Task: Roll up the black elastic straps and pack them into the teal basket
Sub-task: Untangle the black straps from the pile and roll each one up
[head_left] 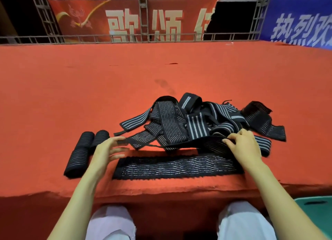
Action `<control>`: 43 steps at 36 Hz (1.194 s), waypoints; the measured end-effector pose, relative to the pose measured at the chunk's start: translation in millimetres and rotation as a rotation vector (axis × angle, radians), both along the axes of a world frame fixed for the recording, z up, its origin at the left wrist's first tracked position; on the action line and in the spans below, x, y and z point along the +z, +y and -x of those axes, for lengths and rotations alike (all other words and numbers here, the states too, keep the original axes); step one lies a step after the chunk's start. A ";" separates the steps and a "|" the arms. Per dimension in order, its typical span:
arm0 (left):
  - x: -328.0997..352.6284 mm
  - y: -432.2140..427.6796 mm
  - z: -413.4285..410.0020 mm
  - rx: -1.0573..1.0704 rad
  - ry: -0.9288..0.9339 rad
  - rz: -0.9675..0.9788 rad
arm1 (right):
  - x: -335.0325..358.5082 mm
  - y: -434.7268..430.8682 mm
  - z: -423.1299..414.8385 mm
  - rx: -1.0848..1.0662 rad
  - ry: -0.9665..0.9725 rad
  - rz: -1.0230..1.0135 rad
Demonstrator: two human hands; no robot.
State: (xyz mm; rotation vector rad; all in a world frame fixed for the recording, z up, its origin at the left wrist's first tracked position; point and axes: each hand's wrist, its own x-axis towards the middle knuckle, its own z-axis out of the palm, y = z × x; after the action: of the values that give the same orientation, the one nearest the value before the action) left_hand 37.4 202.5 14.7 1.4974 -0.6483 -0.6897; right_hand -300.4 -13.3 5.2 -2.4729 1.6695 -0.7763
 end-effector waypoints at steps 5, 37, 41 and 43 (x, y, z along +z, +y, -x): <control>-8.8 5.7 5.1 0.094 -0.053 -0.059 | -6.7 14.4 5.9 -0.106 -0.136 -0.010; -43.9 26.5 13.6 0.195 -0.536 -0.504 | -51.7 56.3 9.7 -0.115 -0.531 -0.175; -43.9 29.3 15.2 0.196 -0.558 -0.511 | -56.1 58.3 6.1 -0.119 -0.437 -0.122; -44.3 28.9 16.1 0.203 -0.556 -0.504 | -58.2 57.6 5.1 -0.131 -0.420 -0.100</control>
State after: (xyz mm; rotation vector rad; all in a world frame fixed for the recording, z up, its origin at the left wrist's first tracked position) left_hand 21.3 231.3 -29.6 2.2265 -0.7544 -0.2777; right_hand -305.5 44.3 -53.0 -1.9738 1.6700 -1.1036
